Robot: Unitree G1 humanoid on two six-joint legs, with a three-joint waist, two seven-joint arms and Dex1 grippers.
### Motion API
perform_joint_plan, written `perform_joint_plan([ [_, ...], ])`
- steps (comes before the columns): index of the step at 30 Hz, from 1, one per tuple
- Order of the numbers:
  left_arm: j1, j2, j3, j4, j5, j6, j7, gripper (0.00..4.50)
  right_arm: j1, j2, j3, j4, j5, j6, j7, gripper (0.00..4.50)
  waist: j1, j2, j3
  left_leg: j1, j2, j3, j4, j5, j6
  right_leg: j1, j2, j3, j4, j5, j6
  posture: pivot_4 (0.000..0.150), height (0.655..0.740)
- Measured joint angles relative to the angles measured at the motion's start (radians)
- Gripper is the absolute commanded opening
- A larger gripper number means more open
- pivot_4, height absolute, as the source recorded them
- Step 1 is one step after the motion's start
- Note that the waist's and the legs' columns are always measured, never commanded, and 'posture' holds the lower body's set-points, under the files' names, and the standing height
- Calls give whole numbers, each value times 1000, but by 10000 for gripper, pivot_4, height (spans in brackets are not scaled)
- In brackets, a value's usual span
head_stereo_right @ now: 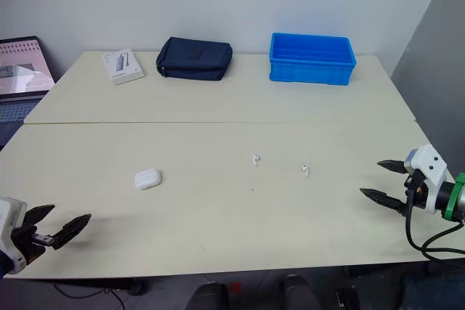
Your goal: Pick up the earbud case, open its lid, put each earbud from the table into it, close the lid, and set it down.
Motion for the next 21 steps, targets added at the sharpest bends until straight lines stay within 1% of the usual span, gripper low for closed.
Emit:
perform_joint_plan([
  [7,-12,1,23,-33,-11,39,-11,45000,-7,14,8,-1,-9,-2,-15,44762,0,0,0,0,0,0,0,0,0,0,0,0,0,0,0,1500,7391],
  [10,-15,-11,57,-48,-60,49,-46,45000,-7,26,14,-1,-33,-9,-34,44762,0,0,0,0,0,1,0,0,0,0,0,0,0,0,0,1500,7391],
  [21,24,-27,70,-12,-39,30,-115,45000,-7,25,9,-2,-27,3,-18,44762,-1,0,0,0,0,1,1,0,0,0,1,1,1,0,0,1500,7391],
])
